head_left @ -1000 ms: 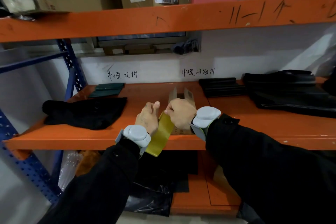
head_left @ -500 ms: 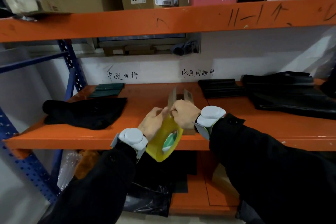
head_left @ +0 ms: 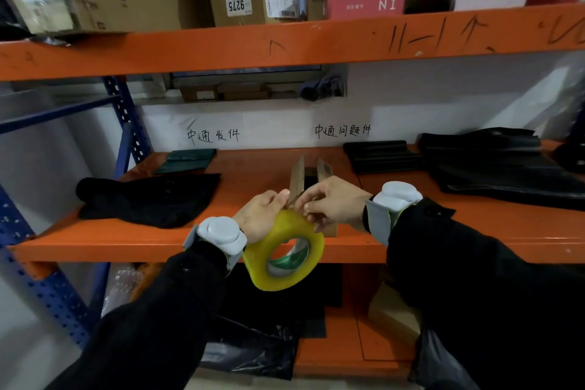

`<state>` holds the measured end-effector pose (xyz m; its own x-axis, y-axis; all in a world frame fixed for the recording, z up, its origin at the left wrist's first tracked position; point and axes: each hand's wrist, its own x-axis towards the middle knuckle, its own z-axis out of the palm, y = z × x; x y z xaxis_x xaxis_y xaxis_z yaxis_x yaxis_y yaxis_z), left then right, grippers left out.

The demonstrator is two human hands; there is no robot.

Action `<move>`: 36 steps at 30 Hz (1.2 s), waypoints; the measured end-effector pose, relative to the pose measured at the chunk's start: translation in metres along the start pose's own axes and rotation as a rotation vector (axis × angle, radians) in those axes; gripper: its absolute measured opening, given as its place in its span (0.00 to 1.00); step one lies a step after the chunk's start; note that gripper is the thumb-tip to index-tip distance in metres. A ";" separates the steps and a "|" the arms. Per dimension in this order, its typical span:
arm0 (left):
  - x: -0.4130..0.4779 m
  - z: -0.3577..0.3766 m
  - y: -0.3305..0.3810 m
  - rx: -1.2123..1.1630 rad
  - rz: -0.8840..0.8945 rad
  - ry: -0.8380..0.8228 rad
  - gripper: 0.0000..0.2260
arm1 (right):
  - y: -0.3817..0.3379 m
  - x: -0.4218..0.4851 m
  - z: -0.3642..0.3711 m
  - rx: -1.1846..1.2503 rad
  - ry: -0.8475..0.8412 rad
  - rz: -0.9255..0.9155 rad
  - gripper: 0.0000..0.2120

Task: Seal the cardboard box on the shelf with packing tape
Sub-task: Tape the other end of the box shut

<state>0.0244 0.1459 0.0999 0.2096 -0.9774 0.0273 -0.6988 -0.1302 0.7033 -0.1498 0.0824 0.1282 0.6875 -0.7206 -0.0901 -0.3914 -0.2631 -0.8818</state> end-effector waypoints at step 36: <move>0.012 0.000 -0.010 -0.251 -0.103 0.278 0.21 | 0.003 -0.001 -0.016 -0.408 0.222 -0.328 0.07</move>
<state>0.0338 0.1350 0.0936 0.4714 -0.8744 0.1150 -0.4827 -0.1467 0.8634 -0.1613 0.0719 0.1332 0.6850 -0.6656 0.2964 -0.4141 -0.6904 -0.5932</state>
